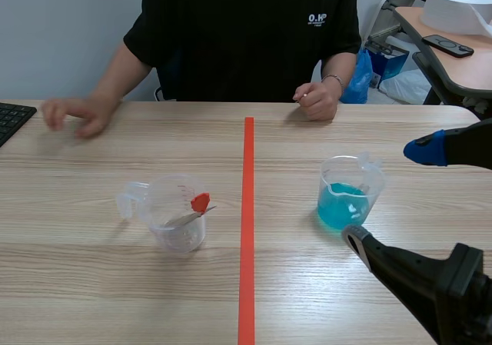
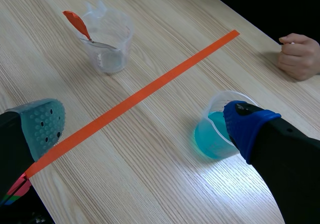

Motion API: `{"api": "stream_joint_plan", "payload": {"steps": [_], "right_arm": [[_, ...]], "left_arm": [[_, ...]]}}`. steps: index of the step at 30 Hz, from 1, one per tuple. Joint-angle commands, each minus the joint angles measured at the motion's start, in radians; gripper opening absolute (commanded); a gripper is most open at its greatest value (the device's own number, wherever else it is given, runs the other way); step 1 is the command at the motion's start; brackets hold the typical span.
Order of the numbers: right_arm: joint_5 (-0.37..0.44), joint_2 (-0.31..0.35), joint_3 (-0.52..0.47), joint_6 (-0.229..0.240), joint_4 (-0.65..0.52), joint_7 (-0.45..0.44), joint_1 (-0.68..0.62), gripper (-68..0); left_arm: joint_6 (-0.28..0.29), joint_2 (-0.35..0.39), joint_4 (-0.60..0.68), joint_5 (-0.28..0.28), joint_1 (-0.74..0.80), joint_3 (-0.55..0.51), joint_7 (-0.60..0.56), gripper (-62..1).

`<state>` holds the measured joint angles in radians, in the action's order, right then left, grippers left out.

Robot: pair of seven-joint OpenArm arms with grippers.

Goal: Do the redox reaction experiment.
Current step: 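Lift the metal plate out of the left beaker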

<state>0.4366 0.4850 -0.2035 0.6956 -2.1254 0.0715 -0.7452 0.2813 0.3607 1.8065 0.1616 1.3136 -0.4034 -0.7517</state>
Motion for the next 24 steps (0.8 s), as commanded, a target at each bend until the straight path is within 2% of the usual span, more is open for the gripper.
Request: {"api": "stream_joint_plan", "payload": {"steps": [1,24], "right_arm": [[0.011,0.005,-0.013,-0.003,0.0,-0.011,0.011,0.4],[-0.019,0.005,-0.013,-0.003,0.0,-0.011,0.011,0.4]], "left_arm": [[0.001,0.003,0.008,0.006,0.003,-0.001,-0.014,1.4],[0.001,0.003,0.008,0.006,0.003,-0.001,-0.014,1.4]]}}
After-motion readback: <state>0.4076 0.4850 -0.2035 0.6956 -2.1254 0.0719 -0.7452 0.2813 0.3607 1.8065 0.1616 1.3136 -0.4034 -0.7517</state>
